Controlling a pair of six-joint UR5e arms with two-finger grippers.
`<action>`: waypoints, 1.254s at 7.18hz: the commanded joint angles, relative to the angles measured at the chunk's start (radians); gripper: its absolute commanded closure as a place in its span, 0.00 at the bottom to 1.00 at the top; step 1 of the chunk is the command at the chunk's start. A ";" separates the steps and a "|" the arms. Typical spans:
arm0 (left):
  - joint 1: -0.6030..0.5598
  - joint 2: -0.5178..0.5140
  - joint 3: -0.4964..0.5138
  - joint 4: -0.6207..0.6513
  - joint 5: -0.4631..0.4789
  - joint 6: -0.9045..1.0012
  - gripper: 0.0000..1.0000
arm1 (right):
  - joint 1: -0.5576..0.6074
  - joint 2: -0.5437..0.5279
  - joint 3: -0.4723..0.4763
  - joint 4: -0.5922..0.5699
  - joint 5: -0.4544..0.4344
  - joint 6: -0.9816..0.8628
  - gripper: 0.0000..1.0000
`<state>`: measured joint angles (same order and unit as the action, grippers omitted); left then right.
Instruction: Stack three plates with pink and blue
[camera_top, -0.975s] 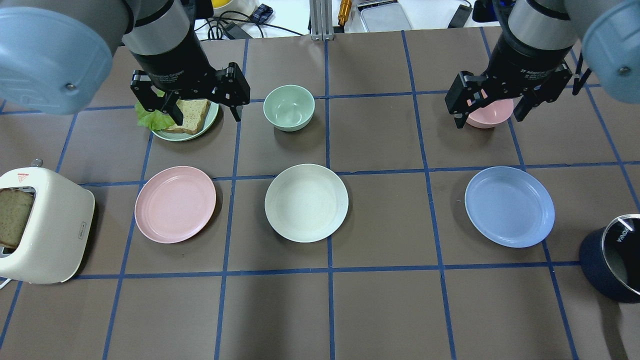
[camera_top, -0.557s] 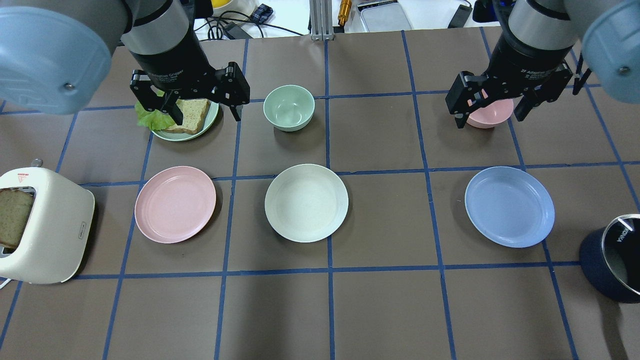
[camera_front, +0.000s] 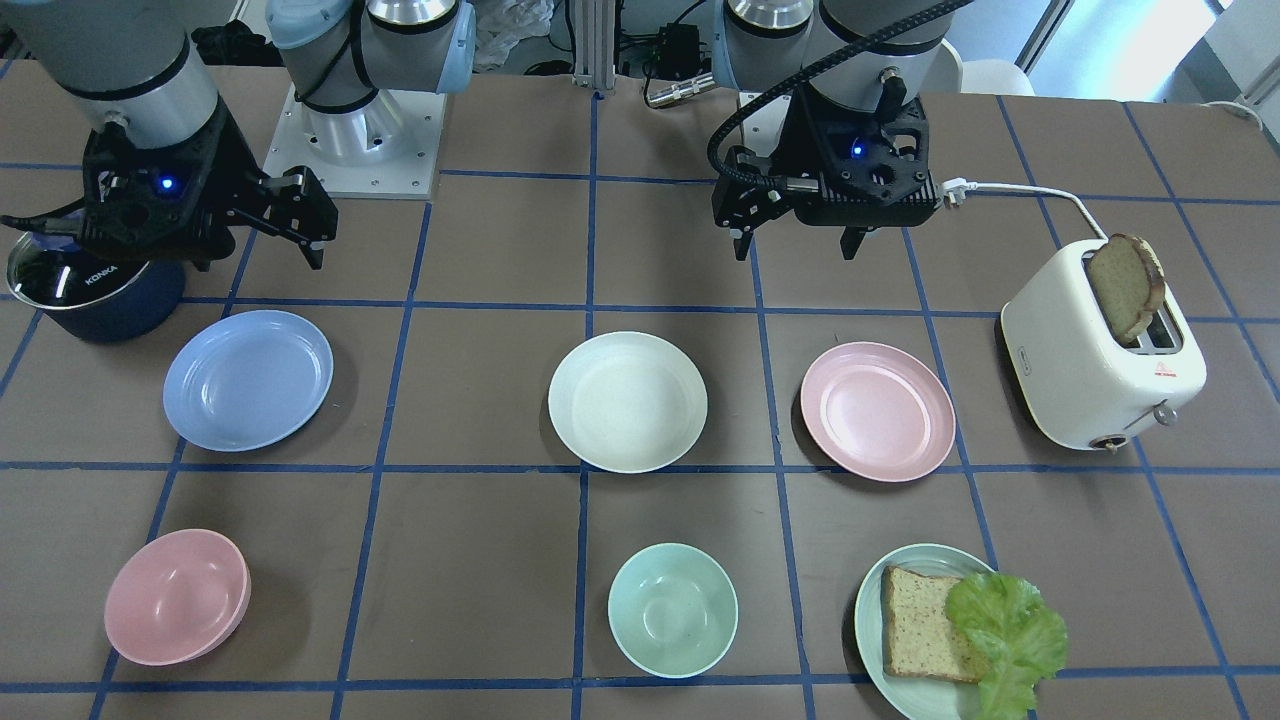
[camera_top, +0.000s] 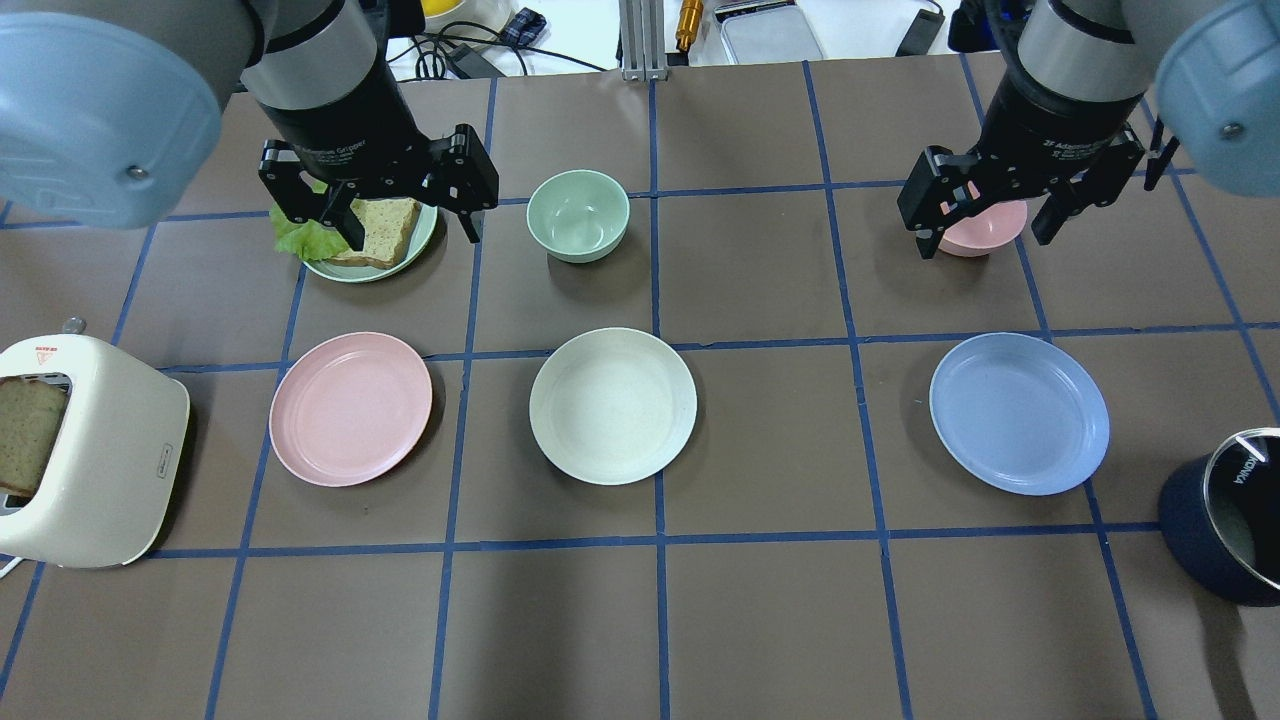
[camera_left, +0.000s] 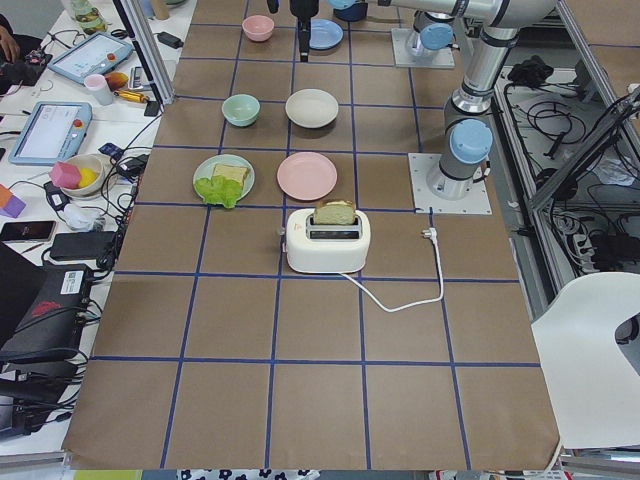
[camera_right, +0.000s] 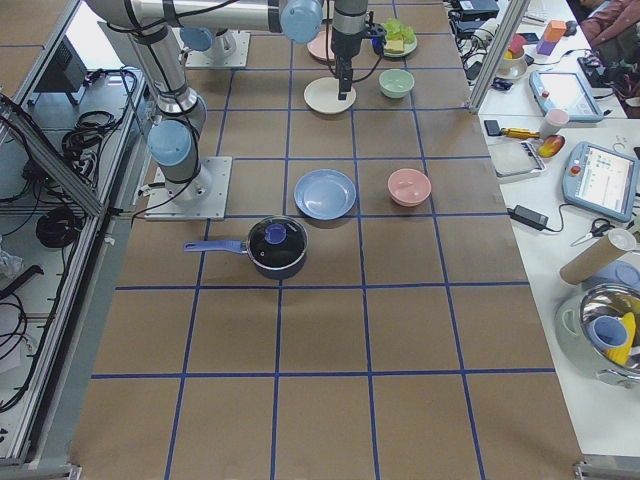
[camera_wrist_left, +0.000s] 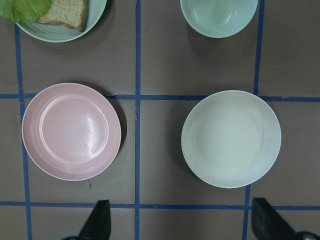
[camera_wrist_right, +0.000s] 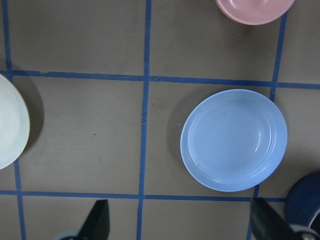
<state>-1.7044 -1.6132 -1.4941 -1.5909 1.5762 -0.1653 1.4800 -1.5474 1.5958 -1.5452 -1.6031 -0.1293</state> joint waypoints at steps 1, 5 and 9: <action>0.000 0.001 0.002 -0.001 0.001 0.004 0.00 | -0.174 0.076 0.018 0.000 0.012 -0.105 0.00; 0.000 0.001 0.002 0.000 0.002 0.004 0.00 | -0.344 0.193 0.152 -0.231 0.011 -0.300 0.00; 0.000 0.001 0.002 0.000 0.002 0.004 0.00 | -0.423 0.190 0.320 -0.464 0.012 -0.562 0.00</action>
<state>-1.7043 -1.6122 -1.4926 -1.5907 1.5777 -0.1611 1.0761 -1.3571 1.8782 -1.9274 -1.5890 -0.6337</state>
